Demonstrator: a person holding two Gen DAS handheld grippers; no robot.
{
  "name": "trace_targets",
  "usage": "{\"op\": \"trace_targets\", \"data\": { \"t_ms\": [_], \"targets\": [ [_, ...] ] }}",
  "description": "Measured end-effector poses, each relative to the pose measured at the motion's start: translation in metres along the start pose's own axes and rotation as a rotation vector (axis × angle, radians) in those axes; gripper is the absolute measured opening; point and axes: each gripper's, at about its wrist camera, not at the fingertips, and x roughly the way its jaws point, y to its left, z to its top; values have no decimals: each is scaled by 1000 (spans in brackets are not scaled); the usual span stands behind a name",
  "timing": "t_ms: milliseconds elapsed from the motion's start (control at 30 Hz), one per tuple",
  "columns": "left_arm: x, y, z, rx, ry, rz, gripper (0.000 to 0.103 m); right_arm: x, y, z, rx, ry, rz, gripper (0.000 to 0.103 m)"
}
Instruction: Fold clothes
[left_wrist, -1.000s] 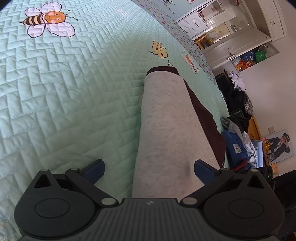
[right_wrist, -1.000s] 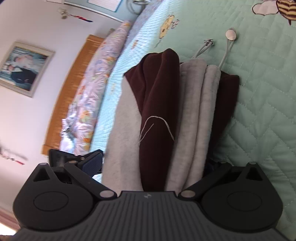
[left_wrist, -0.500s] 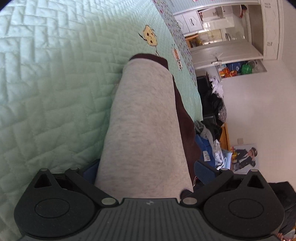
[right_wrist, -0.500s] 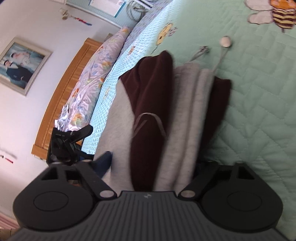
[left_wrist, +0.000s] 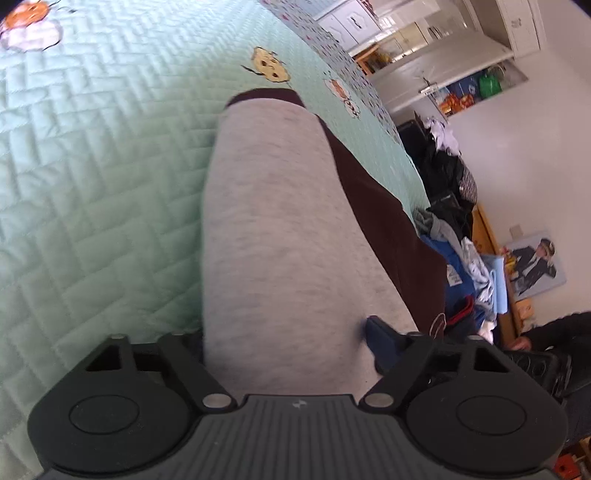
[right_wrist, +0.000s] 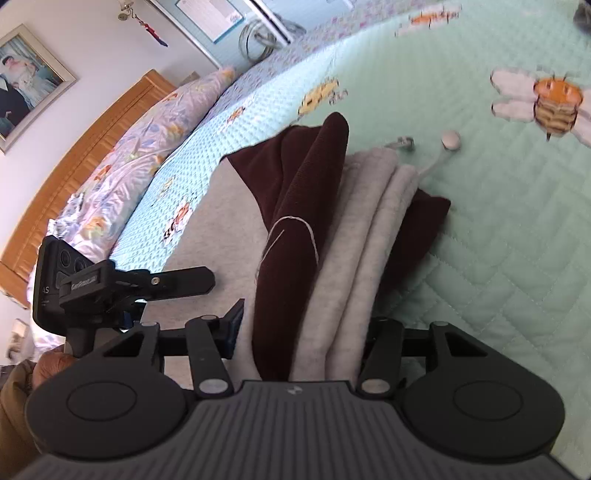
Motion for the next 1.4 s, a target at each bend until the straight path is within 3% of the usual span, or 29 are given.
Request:
{"op": "trace_targets", "data": {
  "t_ms": [67,233,433,500,667,733,800,833,900,1000,1033,1067,1100,1133,1267,1400],
  "targets": [
    [-5,7,-3,-26,4,-49,64,-4,-4,-3,63,-31,53,52],
    [-7,12,-9,-99,-1,-176,63,-11,-36,-15,346,-97,344,50],
    [-4,9,-14,-135,10,-188,68,-17,-72,-40,599,-165,495,48],
    [-6,9,-16,-135,10,-183,71,-16,-77,-45,632,-183,510,47],
    [-10,4,-17,-83,42,-104,77,-18,-77,-41,533,-156,399,47],
    [-8,0,-14,-63,62,-109,84,-27,-83,-35,469,-123,340,54],
    [-5,0,-11,-47,92,-130,92,-24,-86,-31,444,-66,310,71],
    [-3,0,-10,-35,107,-134,94,-19,-84,-28,417,-26,310,73],
    [2,-5,-8,0,130,-115,94,-16,-81,-26,370,13,291,77],
    [4,-7,-9,48,138,-71,80,-13,-72,-27,342,-10,309,90],
    [3,-7,-9,58,137,-63,68,-13,-71,-28,338,-22,309,90],
    [2,-5,-9,62,136,-65,56,-12,-73,-28,339,-27,311,83],
    [0,-3,-10,65,134,-68,52,-10,-74,-28,343,-20,302,54],
    [-1,-2,-10,71,132,-69,50,-9,-74,-28,350,-1,280,48],
    [-12,-12,-14,139,114,-52,45,-22,-61,-31,286,-15,261,43],
    [-34,-24,-5,160,69,-141,45,-41,-47,-26,254,-54,282,43]
  ]
}}
